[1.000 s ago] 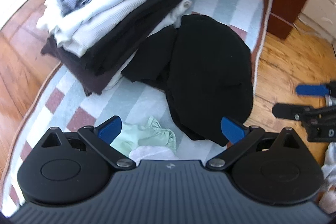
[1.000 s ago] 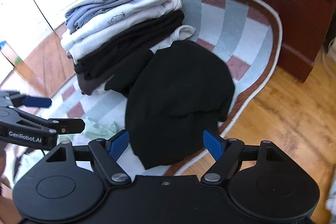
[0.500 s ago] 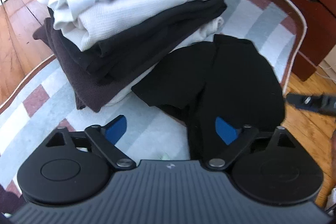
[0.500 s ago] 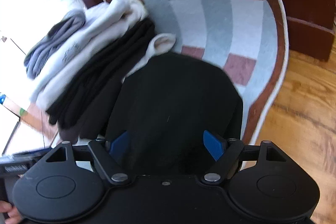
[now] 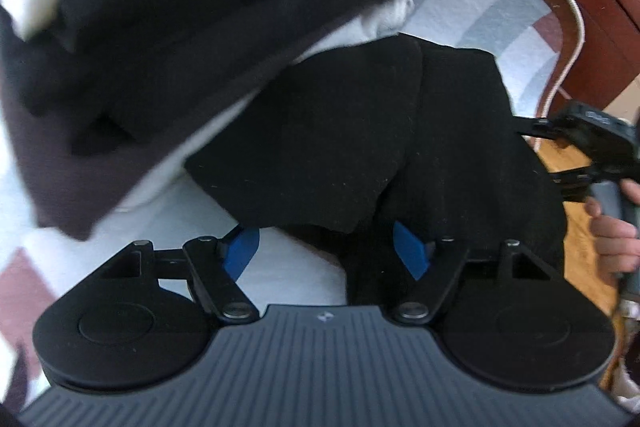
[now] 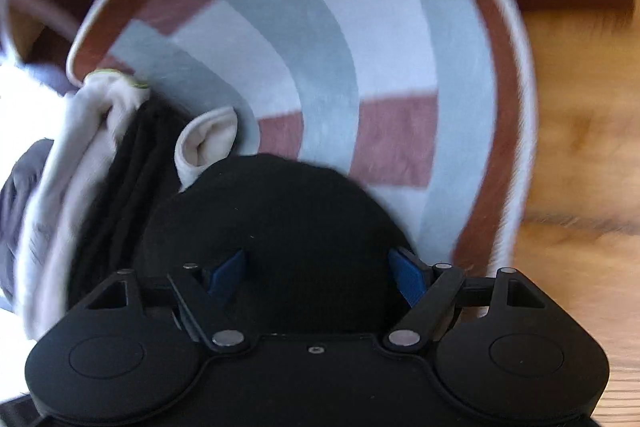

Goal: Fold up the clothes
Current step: 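Lower both tools and grasp the black garment's edge with each gripper, then lift the black garment with both grippers and carry it onto the floor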

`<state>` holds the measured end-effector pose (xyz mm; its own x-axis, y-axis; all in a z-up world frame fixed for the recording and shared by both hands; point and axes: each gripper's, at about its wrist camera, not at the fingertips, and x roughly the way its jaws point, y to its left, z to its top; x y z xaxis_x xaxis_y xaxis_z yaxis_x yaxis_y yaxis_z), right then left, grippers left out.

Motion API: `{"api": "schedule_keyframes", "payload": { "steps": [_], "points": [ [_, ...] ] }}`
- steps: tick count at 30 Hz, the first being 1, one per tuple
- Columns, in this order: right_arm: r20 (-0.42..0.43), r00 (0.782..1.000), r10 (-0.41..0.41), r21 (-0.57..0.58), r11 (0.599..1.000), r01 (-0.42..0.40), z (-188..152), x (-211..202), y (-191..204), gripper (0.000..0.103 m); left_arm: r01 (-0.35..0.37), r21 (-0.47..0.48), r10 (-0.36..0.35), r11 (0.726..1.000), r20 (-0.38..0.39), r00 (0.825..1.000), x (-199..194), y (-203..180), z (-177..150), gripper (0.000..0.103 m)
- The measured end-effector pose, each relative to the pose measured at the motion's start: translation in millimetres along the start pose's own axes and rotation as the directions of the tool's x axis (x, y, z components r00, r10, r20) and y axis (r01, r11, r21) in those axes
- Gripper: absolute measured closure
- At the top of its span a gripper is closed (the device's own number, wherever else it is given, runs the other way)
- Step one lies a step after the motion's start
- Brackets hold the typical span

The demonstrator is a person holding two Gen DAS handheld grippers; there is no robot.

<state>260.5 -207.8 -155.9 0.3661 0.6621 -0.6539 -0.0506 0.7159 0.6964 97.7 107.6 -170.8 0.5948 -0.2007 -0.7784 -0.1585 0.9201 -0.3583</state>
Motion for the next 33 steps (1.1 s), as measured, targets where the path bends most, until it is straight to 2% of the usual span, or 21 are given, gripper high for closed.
{"api": "schedule_keyframes", "payload": {
  "steps": [1,3,6,8,10,12,15,17,20,24,28,30,33],
  "points": [
    [-0.01,0.999,0.035,0.038,0.999,-0.035,-0.2,4.9,-4.7,0.044,0.026,-0.008,-0.026,1.0,-0.001,1.0,4.5,3.0,-0.3,0.029],
    [-0.031,0.995,0.099,0.066,0.993,-0.096,-3.5,10.8,-6.2,0.071,0.085,-0.036,-0.086,0.996,-0.006,0.996,14.3,8.6,-1.1,0.029],
    [-0.069,0.986,0.154,0.04,0.988,-0.152,-13.2,10.9,5.0,0.076,0.157,-0.073,-0.158,0.985,-0.021,0.987,29.0,11.6,-2.3,0.032],
    [-0.113,0.968,0.224,0.079,0.973,-0.216,-19.6,11.6,8.4,0.078,0.19,-0.092,-0.193,0.978,-0.025,0.981,34.2,9.4,-1.7,0.043],
    [-0.169,0.937,0.305,0.151,0.948,-0.281,-30.6,13.2,14.2,0.079,0.223,-0.129,-0.231,0.966,-0.047,0.972,36.7,8.2,1.6,0.049],
    [-0.19,0.929,0.318,0.131,0.946,-0.297,-43.4,9.2,29.5,0.079,0.258,-0.146,-0.266,0.955,-0.041,0.963,31.1,6.0,3.9,0.061],
    [-0.21,0.933,0.294,0.035,0.955,-0.293,-59.2,1.2,58.5,0.079,0.282,-0.141,-0.288,0.949,-0.026,0.957,21.8,-2.4,1.8,0.073],
    [-0.24,0.914,0.326,0.038,0.944,-0.327,-65.8,-1.1,72.9,0.079,0.277,-0.144,-0.28,0.95,0.0,0.96,11.6,-4.1,-5.8,0.077],
    [-0.304,0.883,0.357,0.031,0.93,-0.365,-74.6,-7.9,93.4,0.079,0.312,-0.19,-0.311,0.931,0.035,0.95,-5.7,2.5,-15.3,0.079],
    [-0.355,0.824,0.441,0.034,0.887,-0.46,-81.8,-18.5,127.1,0.079,0.356,-0.194,-0.342,0.914,0.105,0.934,-43.5,15.3,-17.7,0.079],
    [-0.397,0.784,0.476,-0.063,0.839,-0.541,-93.3,-32.8,174.8,0.079,0.375,-0.222,-0.329,0.9,0.218,0.919,-86.5,26.2,-21.7,0.081],
    [-0.407,0.768,0.494,-0.107,0.809,-0.577,-99.1,-39.0,197.5,0.079,0.384,-0.224,-0.317,0.896,0.284,0.905,-105.6,31.5,-26.1,0.082],
    [-0.431,0.739,0.518,-0.123,0.778,-0.617,-108.3,-42.5,223.3,0.079,0.433,-0.279,-0.344,0.857,0.315,0.884,-123.6,47.6,-31.6,0.083]
  ]
}}
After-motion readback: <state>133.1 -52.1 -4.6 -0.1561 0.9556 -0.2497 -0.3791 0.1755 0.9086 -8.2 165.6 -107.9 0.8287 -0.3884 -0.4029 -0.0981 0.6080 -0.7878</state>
